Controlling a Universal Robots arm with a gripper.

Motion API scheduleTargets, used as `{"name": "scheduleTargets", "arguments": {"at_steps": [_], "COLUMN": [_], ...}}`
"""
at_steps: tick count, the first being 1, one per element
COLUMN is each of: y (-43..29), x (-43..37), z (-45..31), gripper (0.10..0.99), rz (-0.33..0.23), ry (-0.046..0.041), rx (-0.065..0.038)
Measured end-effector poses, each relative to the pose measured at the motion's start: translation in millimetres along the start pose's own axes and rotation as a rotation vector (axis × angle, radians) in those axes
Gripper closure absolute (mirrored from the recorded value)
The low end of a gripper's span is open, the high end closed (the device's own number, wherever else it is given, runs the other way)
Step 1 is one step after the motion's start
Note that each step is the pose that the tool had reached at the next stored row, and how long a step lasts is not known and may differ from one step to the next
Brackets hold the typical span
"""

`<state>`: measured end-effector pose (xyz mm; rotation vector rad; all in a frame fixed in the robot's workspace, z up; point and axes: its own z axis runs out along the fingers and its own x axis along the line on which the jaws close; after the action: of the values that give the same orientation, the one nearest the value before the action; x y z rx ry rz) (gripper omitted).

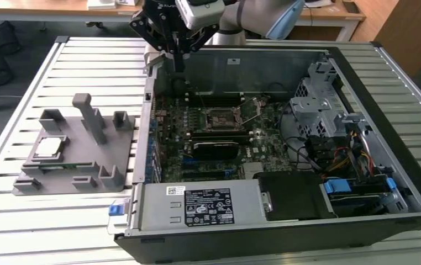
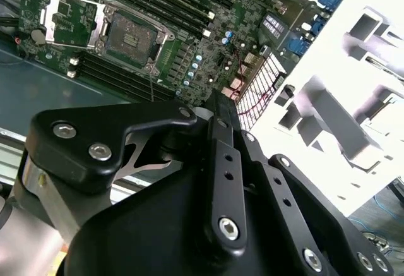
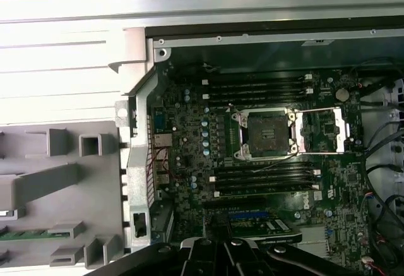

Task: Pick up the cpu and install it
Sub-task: 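Reach for the cpu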

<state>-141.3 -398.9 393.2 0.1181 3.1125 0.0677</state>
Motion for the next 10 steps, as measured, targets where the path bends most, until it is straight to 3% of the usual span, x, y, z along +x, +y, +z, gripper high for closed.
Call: {"name": "scheduleTargets", "arguments": {"at_steps": [10], "y": [-0.6], "x": [7.9], "z": [-0.1], "gripper": [0.976], "rz": [0.000], "ry": [0.0000], "rx": [0.000]}}
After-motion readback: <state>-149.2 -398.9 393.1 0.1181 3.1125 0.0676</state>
